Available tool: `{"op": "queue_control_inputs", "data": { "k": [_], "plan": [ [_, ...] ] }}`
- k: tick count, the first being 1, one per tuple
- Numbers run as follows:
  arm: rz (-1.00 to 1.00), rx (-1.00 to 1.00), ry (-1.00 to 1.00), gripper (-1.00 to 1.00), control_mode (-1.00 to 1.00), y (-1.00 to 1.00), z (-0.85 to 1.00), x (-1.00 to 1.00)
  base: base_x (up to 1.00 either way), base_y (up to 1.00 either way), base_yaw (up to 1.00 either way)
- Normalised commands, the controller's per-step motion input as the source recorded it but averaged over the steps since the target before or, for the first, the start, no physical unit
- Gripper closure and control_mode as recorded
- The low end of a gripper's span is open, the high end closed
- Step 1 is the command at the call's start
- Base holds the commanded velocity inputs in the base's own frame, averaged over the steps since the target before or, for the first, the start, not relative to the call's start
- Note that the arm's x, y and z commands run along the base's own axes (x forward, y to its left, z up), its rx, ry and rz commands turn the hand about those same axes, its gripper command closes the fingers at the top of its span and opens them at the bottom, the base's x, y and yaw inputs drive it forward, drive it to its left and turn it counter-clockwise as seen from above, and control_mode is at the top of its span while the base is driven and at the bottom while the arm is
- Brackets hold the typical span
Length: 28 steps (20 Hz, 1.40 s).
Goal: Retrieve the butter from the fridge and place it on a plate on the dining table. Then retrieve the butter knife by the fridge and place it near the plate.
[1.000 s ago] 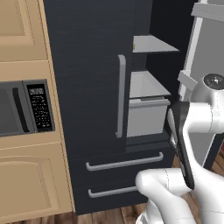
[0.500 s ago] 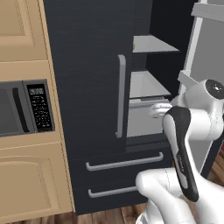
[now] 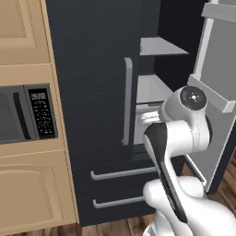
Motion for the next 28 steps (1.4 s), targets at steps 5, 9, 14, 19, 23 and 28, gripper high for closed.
{"op": "queue_control_inputs", "data": {
  "k": [5, 9, 14, 19, 23, 28],
  "plan": [
    [-0.02, 0.08, 0.0, -1.0, -1.0, 0.12, 0.02, 0.33, 0.0, 0.0, 0.0],
    [-0.02, 0.08, 0.0, -1.0, -1.0, 0.17, 0.08, 0.34, 0.0, 0.0, 0.0],
    [0.0, 0.08, 0.0, -1.0, -1.0, 0.03, 0.08, 0.36, 0.0, 0.0, 0.0],
    [0.0, 0.01, -0.02, -1.0, -1.0, 0.0, 0.0, 0.41, 0.0, 0.0, 0.0],
    [0.0, 0.0, 0.0, -1.0, -1.0, 0.0, 0.01, 0.6, 0.0, 0.0, 0.0],
    [0.0, 0.04, -0.02, -1.0, -1.0, 0.0, 0.1, 0.57, 0.0, 0.0, 0.0]
  ]
}}
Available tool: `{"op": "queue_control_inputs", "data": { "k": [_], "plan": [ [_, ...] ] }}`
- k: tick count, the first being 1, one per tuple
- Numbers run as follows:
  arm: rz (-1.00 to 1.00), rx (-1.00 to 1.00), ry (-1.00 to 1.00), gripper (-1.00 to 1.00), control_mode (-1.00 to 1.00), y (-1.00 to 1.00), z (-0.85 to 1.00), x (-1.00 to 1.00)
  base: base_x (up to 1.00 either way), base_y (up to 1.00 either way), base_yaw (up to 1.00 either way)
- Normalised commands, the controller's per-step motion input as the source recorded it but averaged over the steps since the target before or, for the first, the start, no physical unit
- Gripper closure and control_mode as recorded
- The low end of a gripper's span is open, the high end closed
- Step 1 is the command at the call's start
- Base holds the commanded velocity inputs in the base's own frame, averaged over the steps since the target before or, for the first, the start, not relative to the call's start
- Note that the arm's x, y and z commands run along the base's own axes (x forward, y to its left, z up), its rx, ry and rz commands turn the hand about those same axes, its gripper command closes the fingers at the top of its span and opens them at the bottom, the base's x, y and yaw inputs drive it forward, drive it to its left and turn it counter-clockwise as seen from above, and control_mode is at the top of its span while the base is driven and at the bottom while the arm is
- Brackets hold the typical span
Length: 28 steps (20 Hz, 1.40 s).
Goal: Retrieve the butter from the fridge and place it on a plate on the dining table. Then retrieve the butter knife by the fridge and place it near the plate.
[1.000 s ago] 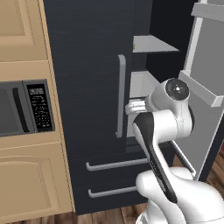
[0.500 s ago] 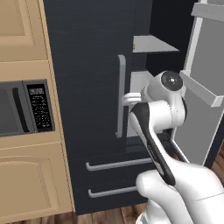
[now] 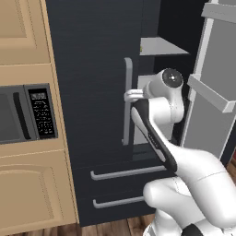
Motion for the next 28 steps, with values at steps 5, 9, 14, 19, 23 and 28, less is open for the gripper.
{"op": "queue_control_inputs", "data": {
  "k": [5, 9, 14, 19, 23, 28],
  "plan": [
    [0.0, 0.0, -0.03, -1.0, -1.0, 0.06, 0.16, 0.41, 0.0, 0.0, 0.0],
    [-0.01, 0.0, -0.01, -1.0, -1.0, 0.11, 0.16, 0.25, 0.0, 0.0, 0.0],
    [-0.01, 0.0, -0.03, -1.0, -1.0, 0.16, 0.08, 0.31, 0.0, 0.0, 0.0],
    [0.0, 0.0, -0.03, -1.0, -1.0, 0.0, 0.0, 0.41, 0.0, 0.0, 0.0],
    [0.0, 0.0, -0.01, -1.0, -1.0, 0.0, 0.0, 0.46, 0.0, 0.0, 0.0],
    [0.0, 0.0, 0.0, -1.0, -1.0, 0.0, 0.0, 0.46, 0.0, 0.0, 0.0]
  ]
}}
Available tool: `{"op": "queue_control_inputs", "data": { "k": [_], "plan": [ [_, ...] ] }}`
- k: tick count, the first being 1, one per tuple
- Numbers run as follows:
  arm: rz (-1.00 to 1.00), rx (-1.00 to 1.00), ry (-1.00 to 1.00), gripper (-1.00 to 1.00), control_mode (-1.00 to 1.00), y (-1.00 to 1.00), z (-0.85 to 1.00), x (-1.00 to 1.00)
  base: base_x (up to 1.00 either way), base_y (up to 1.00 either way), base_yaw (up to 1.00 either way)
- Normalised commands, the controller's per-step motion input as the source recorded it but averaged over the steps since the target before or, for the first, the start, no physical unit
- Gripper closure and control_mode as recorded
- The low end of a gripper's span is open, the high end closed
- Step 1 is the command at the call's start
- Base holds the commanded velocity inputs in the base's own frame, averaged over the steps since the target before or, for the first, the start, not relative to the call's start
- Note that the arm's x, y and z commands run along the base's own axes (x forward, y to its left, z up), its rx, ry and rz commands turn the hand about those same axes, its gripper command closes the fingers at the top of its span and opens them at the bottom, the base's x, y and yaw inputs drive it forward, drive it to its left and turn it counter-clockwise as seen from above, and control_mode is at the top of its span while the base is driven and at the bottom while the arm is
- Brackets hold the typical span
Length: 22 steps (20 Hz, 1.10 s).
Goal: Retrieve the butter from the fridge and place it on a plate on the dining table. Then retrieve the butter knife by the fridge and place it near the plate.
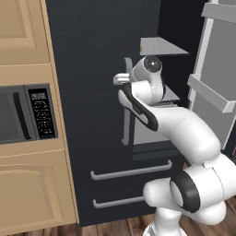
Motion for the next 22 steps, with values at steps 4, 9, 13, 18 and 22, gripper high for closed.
{"op": "queue_control_inputs", "data": {
  "k": [4, 9, 13, 18, 22],
  "plan": [
    [0.0, -0.01, 0.0, -1.0, -1.0, 0.0, 0.0, 0.48, 0.0, 0.0, 0.0],
    [0.0, -0.03, 0.0, -1.0, -1.0, 0.0, -0.03, 0.47, 0.0, 0.0, 0.0],
    [0.0, -0.01, 0.0, -1.0, -1.0, 0.02, 0.0, 0.34, 0.0, 0.0, 0.0],
    [0.0, 0.0, 0.0, 1.0, -1.0, 0.06, 0.0, 0.25, 0.0, 0.0, 0.0],
    [0.0, 0.0, 0.0, 1.0, -1.0, 0.02, 0.0, 0.05, 0.0, 0.0, 0.0]
  ]
}}
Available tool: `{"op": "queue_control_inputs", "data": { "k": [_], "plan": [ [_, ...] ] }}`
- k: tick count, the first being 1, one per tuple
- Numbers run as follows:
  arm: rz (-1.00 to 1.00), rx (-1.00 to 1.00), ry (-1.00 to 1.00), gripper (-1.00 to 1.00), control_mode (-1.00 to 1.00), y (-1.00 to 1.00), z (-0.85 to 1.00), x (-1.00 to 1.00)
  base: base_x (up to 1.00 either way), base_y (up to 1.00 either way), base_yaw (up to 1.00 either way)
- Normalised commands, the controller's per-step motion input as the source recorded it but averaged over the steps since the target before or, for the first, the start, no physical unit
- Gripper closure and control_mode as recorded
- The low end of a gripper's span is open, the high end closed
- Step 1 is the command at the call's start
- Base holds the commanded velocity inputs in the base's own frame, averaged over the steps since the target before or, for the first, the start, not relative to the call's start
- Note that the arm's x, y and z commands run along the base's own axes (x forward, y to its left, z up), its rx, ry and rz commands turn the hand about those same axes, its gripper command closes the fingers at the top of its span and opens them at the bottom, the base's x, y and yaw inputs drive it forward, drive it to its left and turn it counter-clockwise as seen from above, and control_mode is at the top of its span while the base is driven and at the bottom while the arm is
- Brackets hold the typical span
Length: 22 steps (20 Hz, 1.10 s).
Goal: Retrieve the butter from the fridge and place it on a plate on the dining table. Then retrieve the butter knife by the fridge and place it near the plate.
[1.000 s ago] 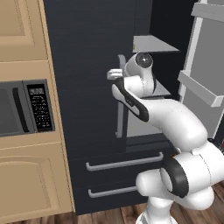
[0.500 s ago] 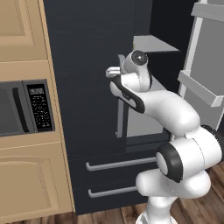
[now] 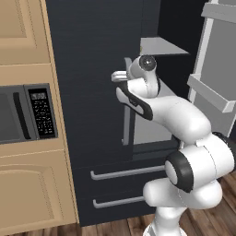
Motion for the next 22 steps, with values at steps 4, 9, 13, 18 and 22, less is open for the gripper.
{"op": "queue_control_inputs", "data": {
  "k": [4, 9, 13, 18, 22],
  "plan": [
    [0.0, 0.0, 0.0, 1.0, -1.0, 0.0, 0.0, 0.0, 0.0, 0.0, 0.0],
    [0.0, 0.0, 0.0, 1.0, -1.0, 0.05, 0.0, 0.0, 0.0, 0.0, 0.0],
    [-0.06, -0.01, 0.01, 1.0, -1.0, 0.05, 0.0, -0.31, 0.0, 0.0, 0.0],
    [-0.13, -0.05, 0.02, 1.0, -1.0, 0.15, 0.0, -0.6, 0.0, 0.0, 0.0],
    [-0.2, -0.01, 0.0, 1.0, -1.0, 0.35, 0.0, -0.84, 0.0, 0.0, 0.0]
  ]
}}
